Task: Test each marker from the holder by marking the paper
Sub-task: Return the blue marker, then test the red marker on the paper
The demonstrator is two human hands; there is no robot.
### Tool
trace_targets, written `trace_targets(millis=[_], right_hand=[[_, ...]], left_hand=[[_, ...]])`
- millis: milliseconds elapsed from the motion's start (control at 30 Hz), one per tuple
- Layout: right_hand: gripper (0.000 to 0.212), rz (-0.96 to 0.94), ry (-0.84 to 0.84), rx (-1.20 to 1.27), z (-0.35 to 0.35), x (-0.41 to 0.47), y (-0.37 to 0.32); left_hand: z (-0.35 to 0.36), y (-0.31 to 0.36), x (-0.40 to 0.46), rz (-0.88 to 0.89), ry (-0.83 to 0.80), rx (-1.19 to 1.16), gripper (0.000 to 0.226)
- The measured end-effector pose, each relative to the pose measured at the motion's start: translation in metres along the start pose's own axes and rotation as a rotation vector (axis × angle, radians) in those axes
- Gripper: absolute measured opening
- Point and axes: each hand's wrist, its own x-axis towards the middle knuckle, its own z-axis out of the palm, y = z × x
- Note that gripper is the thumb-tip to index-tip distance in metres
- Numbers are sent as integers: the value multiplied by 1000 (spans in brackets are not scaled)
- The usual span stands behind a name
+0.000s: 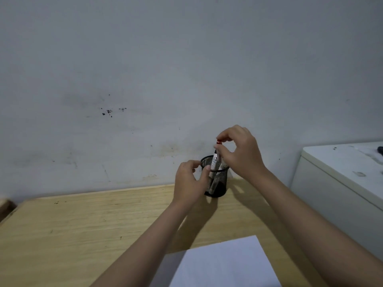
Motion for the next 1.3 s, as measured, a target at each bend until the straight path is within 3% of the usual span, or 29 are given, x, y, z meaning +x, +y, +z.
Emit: trace_targets(millis=[67,167,267,367,433,500,600,667,767,1033,1300], right_hand=[[11,-39,23,83,-17,-9,-19],[12,-124,15,136,-36,-38,-50],[13,-189,-25,182,-43,-77,-77],[18,-219,-90,230,-48,-111,-98],[21,-223,-120,254,-52,-132,-111],[19,-98,-66,300,-57,-149,-125],[10,426,36,445,-57,-171,-148],[11,737,-12,545,-55,-182,-162],[15,973,-136,708,-50,-202,-182],[22,1171,-135,905,-42,-245,-209],[24,1023,-34,853,-52,-243,-221]], left_hand=[[-16,19,-12,-99,-26,-238,20],[-43,50,-33,-343,-194,-684,16],[-66,65,-60,-421,-326,-820,13],[-84,65,-88,-473,-300,-875,12],[-96,61,-108,-485,-258,-855,20],[-108,55,-131,-480,-224,-793,25],[-124,46,-167,-450,-189,-702,16],[-132,41,-192,-403,-189,-649,12],[-139,33,-228,-331,-195,-560,13],[-149,25,-286,-276,-113,-441,8],[-153,35,-298,-263,-40,-390,17]])
